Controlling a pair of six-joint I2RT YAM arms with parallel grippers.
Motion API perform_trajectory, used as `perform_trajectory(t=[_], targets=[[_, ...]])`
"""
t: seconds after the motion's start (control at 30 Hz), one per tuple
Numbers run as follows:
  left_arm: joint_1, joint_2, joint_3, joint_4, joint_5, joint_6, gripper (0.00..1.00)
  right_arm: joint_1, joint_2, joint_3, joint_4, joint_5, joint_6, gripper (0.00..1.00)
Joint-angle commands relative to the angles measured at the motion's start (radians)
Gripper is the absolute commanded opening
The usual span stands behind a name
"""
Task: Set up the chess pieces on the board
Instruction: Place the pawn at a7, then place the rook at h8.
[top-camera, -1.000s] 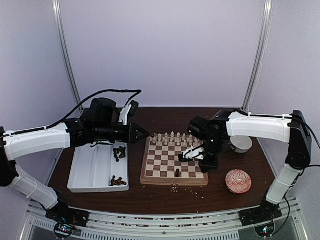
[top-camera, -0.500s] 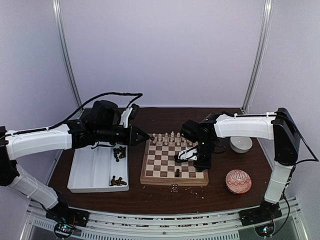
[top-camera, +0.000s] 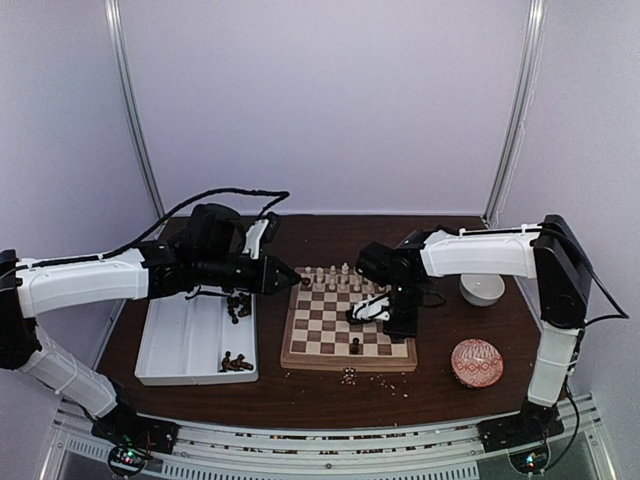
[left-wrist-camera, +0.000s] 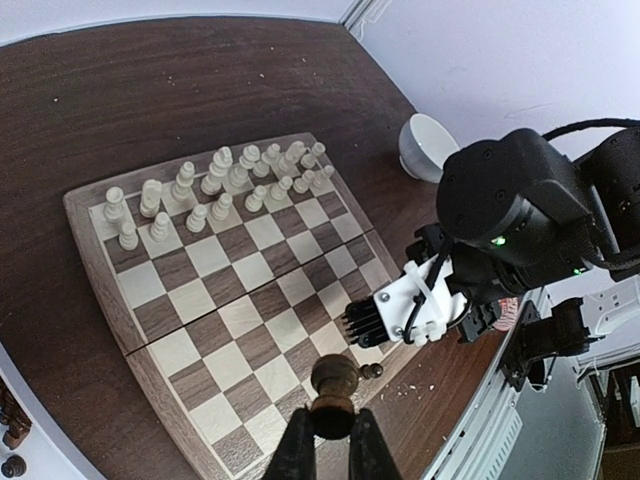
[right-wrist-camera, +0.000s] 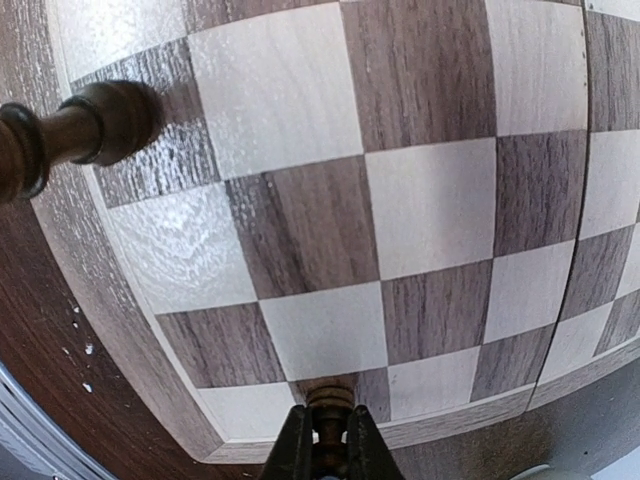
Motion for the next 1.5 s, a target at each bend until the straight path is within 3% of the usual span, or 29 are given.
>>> perform_trajectory(t=[0.0, 0.17, 0.43, 0.7, 0.8, 0.93, 1.1, 1.47], targets=[[-0.005, 0.011, 0.009, 0.016, 0.002, -0.002, 0.02, -0.01, 0.025, 0.015, 0.004, 0.029, 0.002, 0.13], [-0.005, 0.02, 0.024, 0.003, 0.006, 0.007, 0.02, -0.013, 0.024, 0.018, -0.007, 0.032, -0.004, 0.19], [-0.005, 0.042, 0.067, -0.059, 0.014, 0.045, 0.02, -0.018, -0.038, 0.054, -0.029, -0.007, 0.002, 0.39], [-0.051, 0.103, 0.165, -0.305, 0.002, 0.221, 0.02, -0.068, -0.251, 0.122, -0.088, -0.163, 0.009, 0.44], [-0.105, 0.165, 0.213, -0.418, -0.047, 0.295, 0.02, -0.13, -0.363, 0.058, -0.021, -0.257, 0.028, 0.44], [-0.18, 0.269, 0.267, -0.521, -0.13, 0.352, 0.02, -0.258, -0.525, -0.176, 0.177, -0.405, 0.07, 0.45], [-0.192, 0.354, 0.286, -0.552, -0.163, 0.341, 0.02, -0.402, -0.655, -0.421, 0.438, -0.561, 0.146, 0.45], [-0.192, 0.424, 0.35, -0.649, -0.312, 0.283, 0.02, -0.46, -0.641, -0.433, 0.424, -0.631, 0.112, 0.45]])
